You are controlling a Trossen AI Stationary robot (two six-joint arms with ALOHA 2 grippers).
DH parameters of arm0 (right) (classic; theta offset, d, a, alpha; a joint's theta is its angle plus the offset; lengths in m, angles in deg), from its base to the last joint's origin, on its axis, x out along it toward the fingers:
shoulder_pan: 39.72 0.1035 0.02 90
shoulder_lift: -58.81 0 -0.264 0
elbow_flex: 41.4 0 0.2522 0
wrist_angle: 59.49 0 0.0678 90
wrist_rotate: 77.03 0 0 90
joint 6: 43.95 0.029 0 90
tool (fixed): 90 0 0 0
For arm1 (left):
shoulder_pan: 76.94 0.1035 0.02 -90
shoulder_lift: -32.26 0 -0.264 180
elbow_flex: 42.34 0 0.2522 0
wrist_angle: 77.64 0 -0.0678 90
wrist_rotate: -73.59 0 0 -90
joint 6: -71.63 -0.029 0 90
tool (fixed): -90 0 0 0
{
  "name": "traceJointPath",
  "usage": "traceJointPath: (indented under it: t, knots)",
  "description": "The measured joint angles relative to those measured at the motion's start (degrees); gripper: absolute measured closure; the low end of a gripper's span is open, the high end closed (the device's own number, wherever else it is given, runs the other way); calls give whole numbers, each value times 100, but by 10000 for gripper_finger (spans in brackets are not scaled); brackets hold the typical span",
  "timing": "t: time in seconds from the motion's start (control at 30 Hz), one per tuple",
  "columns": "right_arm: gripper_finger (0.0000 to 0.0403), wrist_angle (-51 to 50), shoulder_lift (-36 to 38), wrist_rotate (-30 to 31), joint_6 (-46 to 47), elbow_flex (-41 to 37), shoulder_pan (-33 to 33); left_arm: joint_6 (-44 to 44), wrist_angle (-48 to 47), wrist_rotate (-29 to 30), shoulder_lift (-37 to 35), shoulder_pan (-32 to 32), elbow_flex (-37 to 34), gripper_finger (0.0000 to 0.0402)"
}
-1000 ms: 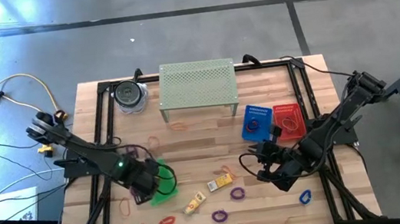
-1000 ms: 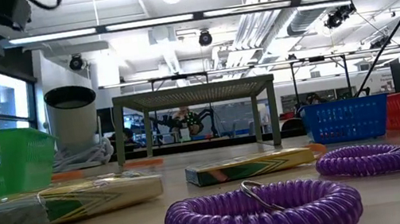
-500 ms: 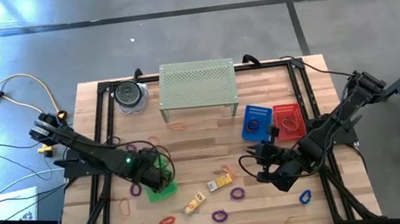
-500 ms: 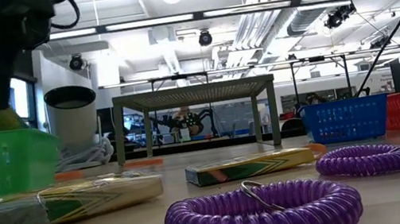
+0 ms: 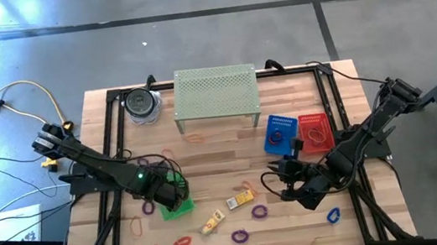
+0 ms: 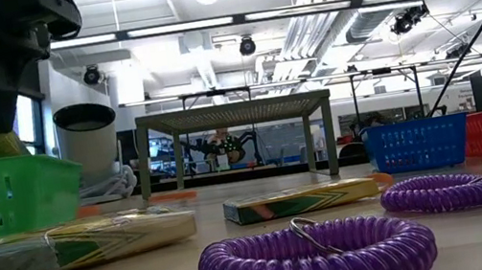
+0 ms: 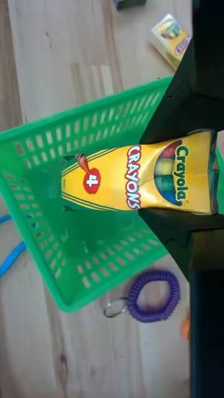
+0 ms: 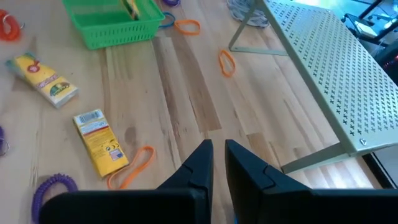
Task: Pick & Place Office Desk Supplies
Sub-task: Put the crayon box into the green bin
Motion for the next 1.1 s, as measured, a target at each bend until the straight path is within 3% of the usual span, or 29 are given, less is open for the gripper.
traceJointPath:
  t: [0.23, 0.37, 0.73, 1.1]
  knots:
    - [374, 37, 0, -169, -49, 0, 0, 35, -55, -95, 184, -31, -2, 254]
    - [374, 43, 0, -244, -82, 0, 0, 364, -104, -620, 270, 83, -2, 254]
    - [374, 122, 0, -400, -155, 0, 0, -278, -337, -463, 267, 248, -2, 251]
    - [374, 124, 0, -404, -178, 0, 0, -580, -332, -456, 264, 262, -2, 134]
